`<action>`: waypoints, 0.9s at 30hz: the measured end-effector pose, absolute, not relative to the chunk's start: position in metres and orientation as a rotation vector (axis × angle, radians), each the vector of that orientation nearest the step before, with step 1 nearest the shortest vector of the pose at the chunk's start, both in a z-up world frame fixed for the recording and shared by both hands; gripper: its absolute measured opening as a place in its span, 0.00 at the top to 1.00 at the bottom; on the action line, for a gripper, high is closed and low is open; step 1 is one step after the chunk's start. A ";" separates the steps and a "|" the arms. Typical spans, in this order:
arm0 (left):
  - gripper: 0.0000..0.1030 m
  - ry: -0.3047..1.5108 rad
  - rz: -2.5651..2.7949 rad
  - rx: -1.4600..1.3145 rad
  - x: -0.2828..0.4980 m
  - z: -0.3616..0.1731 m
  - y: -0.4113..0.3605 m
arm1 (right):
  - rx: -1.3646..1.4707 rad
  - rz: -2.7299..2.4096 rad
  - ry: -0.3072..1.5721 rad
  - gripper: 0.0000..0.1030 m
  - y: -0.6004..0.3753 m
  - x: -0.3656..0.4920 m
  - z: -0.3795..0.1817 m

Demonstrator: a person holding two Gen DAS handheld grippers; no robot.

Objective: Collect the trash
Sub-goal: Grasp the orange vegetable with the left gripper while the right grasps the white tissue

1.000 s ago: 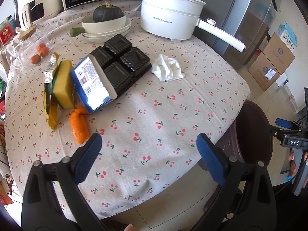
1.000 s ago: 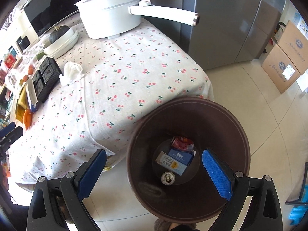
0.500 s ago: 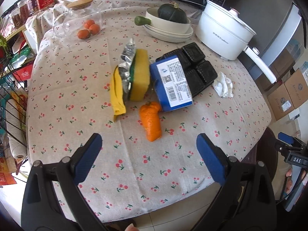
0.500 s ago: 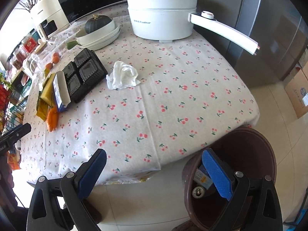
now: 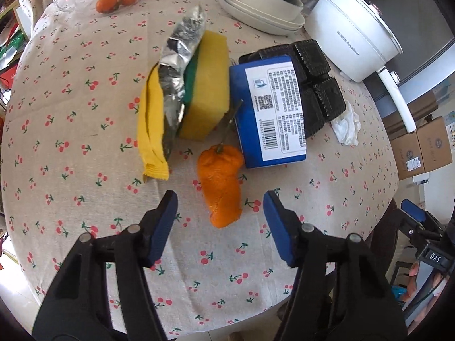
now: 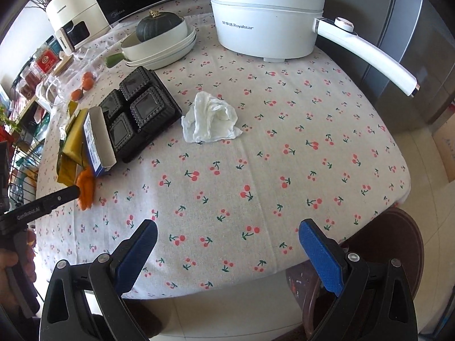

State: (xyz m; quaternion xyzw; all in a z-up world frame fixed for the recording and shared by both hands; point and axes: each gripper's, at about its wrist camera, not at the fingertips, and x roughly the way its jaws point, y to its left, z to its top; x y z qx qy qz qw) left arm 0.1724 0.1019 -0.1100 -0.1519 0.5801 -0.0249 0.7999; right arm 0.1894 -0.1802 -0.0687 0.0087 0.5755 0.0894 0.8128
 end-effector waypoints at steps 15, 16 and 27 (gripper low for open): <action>0.78 1.255 -0.038 -0.194 0.182 -0.119 0.084 | 0.027 0.263 1.221 0.02 -0.149 0.249 -0.104; 0.78 1.250 -0.044 -0.197 0.180 -0.117 0.086 | 0.020 0.256 1.217 0.02 -0.147 0.253 -0.108; 0.79 1.195 -0.060 -0.251 0.160 -0.098 0.120 | -0.096 0.227 1.107 0.06 -0.128 0.286 -0.137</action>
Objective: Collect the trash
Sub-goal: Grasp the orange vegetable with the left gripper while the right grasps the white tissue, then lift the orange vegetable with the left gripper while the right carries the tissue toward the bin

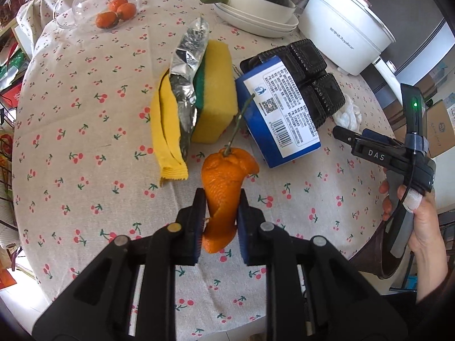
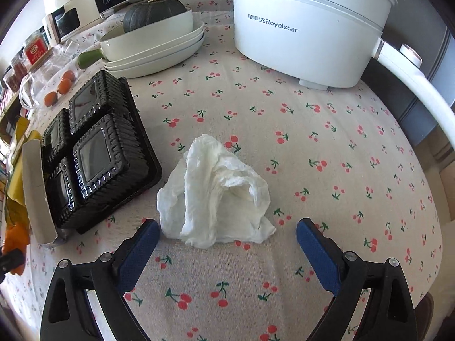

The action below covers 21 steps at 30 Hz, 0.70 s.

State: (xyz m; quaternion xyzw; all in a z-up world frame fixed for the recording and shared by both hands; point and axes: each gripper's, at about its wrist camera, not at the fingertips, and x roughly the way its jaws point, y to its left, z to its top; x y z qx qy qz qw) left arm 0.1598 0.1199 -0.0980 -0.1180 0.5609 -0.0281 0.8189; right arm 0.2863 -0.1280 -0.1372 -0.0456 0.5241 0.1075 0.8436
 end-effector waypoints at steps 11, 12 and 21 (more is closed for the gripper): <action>0.79 1.178 -0.078 -0.269 0.157 -0.090 0.117 | -0.107 0.290 1.084 0.82 -0.129 0.281 -0.122; 0.79 1.175 -0.082 -0.269 0.156 -0.089 0.116 | -0.104 0.294 1.084 0.83 -0.132 0.278 -0.119; 0.79 1.142 -0.128 -0.271 0.147 -0.079 0.100 | -0.025 0.338 1.035 0.85 -0.168 0.240 -0.074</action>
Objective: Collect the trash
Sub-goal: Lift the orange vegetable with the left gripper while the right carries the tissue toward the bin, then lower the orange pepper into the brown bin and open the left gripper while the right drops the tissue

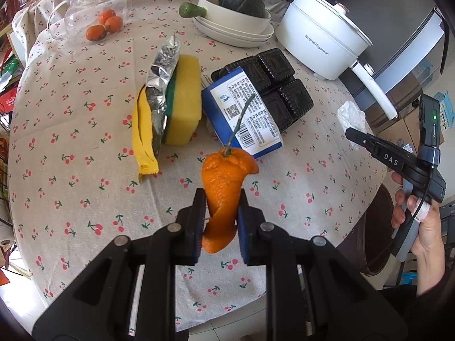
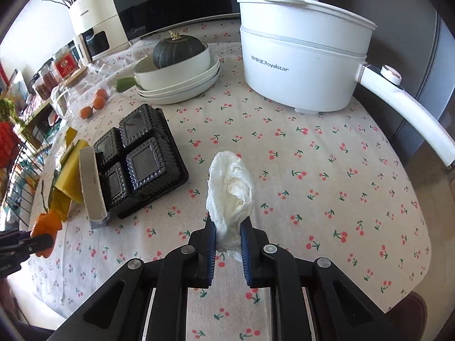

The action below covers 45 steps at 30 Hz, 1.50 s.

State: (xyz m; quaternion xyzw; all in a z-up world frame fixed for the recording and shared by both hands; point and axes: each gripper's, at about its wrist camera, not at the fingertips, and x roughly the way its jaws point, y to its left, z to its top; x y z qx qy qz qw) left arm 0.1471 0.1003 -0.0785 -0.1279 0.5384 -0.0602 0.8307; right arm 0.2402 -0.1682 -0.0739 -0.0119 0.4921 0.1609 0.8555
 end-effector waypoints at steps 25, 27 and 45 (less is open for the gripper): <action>0.79 1.109 -0.430 -0.158 0.135 -0.056 -0.049 | 0.088 0.100 1.047 0.85 -0.345 0.109 -0.046; 0.79 1.112 -0.461 -0.143 0.133 -0.057 -0.067 | 0.097 0.067 1.053 0.85 -0.364 0.093 -0.050; 0.79 1.120 -0.696 0.034 0.112 -0.081 -0.201 | 0.198 -0.085 1.094 0.84 -0.443 0.017 -0.071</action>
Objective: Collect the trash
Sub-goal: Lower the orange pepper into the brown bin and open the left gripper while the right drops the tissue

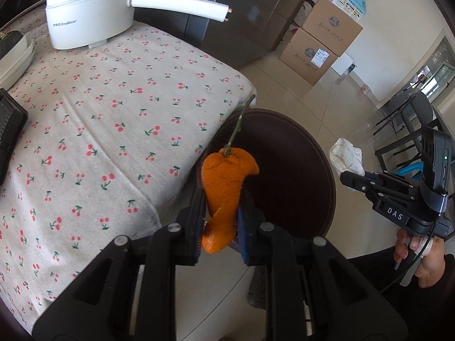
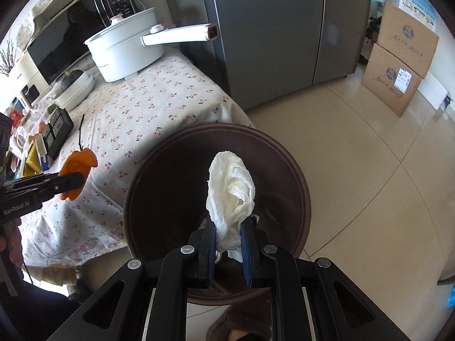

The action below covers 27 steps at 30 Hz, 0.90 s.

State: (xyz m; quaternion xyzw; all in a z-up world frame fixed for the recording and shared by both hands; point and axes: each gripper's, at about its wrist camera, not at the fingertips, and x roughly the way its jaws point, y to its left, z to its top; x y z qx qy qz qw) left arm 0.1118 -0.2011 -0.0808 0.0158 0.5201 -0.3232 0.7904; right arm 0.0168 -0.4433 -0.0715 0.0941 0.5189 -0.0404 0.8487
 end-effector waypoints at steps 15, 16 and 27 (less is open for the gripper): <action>0.47 1.135 -0.729 0.125 0.112 -0.095 -0.235 | 0.202 -0.129 1.120 0.84 -0.460 0.009 -0.079; 0.37 1.128 -0.717 0.121 0.112 -0.092 -0.232 | 0.200 -0.128 1.120 0.84 -0.459 0.009 -0.078; 0.13 1.089 -0.567 0.138 0.115 -0.077 -0.185 | 0.180 -0.119 1.123 0.84 -0.445 0.018 -0.079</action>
